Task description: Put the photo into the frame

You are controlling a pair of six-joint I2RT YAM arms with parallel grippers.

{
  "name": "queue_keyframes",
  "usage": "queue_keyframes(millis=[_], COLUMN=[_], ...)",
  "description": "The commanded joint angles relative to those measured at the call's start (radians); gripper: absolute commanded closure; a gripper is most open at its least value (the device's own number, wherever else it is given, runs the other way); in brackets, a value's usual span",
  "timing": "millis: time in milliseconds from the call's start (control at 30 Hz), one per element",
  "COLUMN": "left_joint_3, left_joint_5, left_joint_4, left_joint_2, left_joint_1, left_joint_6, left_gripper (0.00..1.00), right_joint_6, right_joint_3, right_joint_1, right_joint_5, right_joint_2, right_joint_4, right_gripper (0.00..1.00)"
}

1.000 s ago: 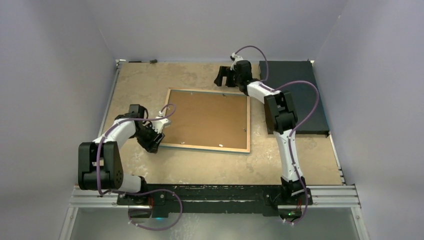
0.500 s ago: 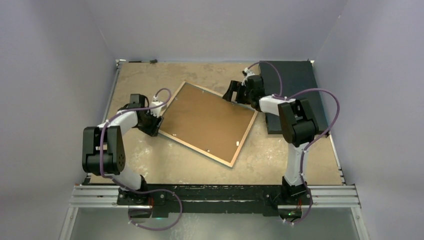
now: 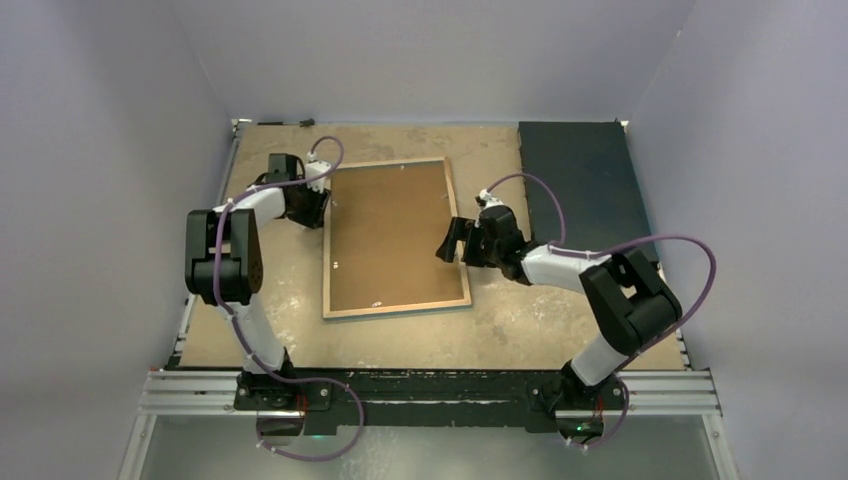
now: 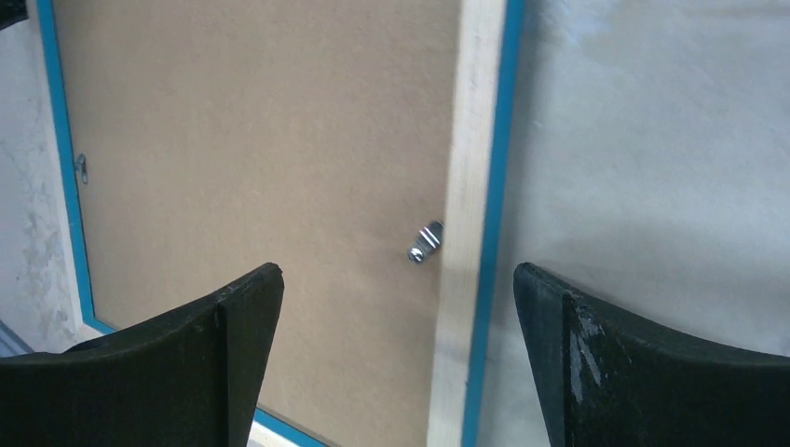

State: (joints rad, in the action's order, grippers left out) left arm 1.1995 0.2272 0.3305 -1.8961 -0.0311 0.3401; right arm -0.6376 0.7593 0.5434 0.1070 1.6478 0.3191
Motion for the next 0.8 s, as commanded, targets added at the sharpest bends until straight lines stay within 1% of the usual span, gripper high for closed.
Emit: queue_keyframes(millis=[0, 167, 233, 300, 433, 500, 633, 700, 767], left_joint_3=[-0.038, -0.102, -0.099, -0.063, 0.091, 0.153, 0.202, 0.212, 0.214], left_joint_5=[0.091, 0.16, 0.16, 0.171, 0.272, 0.307, 0.364, 0.381, 0.398], left_joint_4=[0.105, 0.163, 0.174, 0.183, 0.222, 0.24, 0.22, 0.199, 0.167], left_joint_2=[0.0, 0.051, 0.064, 0.072, 0.041, 0.005, -0.08, -0.106, -0.127], left_joint_1=[0.02, 0.02, 0.017, -0.008, -0.097, -0.112, -0.109, -0.109, -0.102], left_joint_6=[0.036, 0.106, 0.109, 0.082, -0.015, -0.046, -0.119, -0.149, -0.176], left_gripper=[0.62, 0.64, 0.64, 0.63, 0.56, 0.53, 0.51, 0.42, 0.41], right_joint_6=[-0.067, -0.036, -0.018, 0.004, 0.036, 0.038, 0.042, 0.042, 0.044], right_joint_3=[-0.054, -0.006, 0.022, 0.055, 0.125, 0.143, 0.153, 0.154, 0.153], right_joint_1=[-0.011, -0.01, -0.008, -0.006, 0.009, 0.021, 0.045, 0.051, 0.053], right_joint_5=[-0.113, -0.11, -0.115, -0.134, -0.148, -0.157, -0.202, -0.217, -0.225], right_joint_2=[-0.085, -0.114, -0.11, -0.099, -0.057, -0.04, -0.051, -0.069, -0.086], right_joint_4=[-0.124, -0.179, -0.184, -0.183, -0.19, -0.195, -0.203, -0.209, -0.21], right_gripper=[0.04, 0.05, 0.05, 0.06, 0.09, 0.1, 0.11, 0.12, 0.12])
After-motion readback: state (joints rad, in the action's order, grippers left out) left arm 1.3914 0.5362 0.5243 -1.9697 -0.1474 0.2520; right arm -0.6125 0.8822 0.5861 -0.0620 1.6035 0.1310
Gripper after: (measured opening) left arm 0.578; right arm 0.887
